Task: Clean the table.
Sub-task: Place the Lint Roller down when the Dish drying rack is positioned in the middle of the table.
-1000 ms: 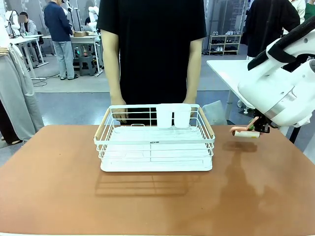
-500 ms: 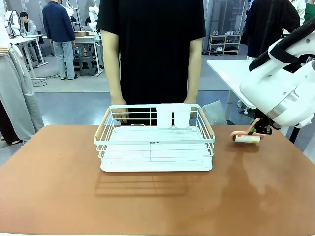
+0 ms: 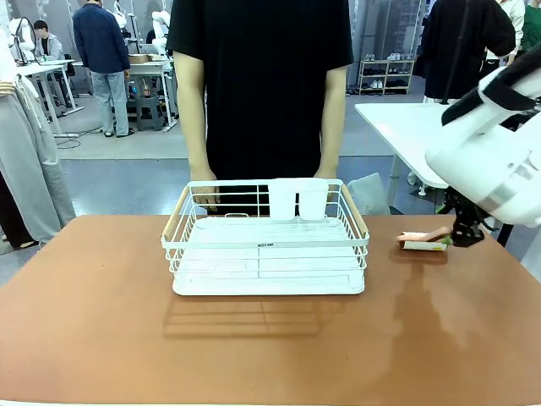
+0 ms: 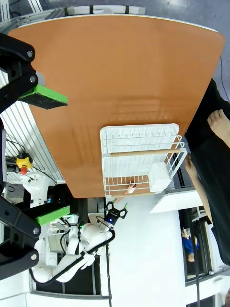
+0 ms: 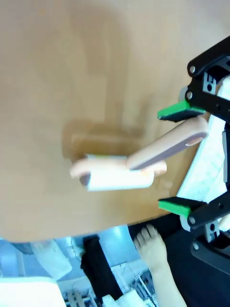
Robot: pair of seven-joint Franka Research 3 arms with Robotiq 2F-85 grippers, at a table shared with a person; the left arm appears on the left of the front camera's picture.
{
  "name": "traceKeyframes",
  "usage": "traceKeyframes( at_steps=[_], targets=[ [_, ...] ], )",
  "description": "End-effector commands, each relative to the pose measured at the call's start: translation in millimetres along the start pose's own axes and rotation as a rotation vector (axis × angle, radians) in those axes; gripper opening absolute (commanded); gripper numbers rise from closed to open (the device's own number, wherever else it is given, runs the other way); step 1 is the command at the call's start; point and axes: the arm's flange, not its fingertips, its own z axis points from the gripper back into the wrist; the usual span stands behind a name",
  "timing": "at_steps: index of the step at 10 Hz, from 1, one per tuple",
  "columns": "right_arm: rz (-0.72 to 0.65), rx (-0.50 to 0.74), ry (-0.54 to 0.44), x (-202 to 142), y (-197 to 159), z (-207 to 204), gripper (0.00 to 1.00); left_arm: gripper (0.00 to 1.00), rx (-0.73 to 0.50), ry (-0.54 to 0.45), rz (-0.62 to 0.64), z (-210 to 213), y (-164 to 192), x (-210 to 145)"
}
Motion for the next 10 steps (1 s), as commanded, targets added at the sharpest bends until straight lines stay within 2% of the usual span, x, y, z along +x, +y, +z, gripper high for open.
traceKeyframes(
  at_steps=[1, 3, 5, 6, 7, 10],
  targets=[
    [-0.004, -0.124, 0.009, -22, 29, 86, 1.0, 1.0, -0.03, -0.009, -0.021, 3, 0, 1],
    [0.038, -0.215, 0.086, -23, 35, 131, 1.0, 1.0, -0.03, -0.009, -0.021, 3, 0, 1],
    [0.049, -0.222, 0.108, -24, 46, 153, 1.0, 1.0, -0.03, -0.009, -0.021, 3, 0, 1],
    [0.061, -0.259, 0.096, -24, 51, 151, 1.0, 1.0, -0.03, -0.009, -0.021, 3, 0, 1],
    [0.078, -0.206, 0.081, -7, 29, 127, 1.0, 1.0, -0.03, -0.009, -0.021, 3, 0, 1],
    [0.078, -0.206, 0.081, -7, 29, 127, 1.0, 1.0, -0.03, -0.009, -0.021, 3, 0, 1]
  ],
)
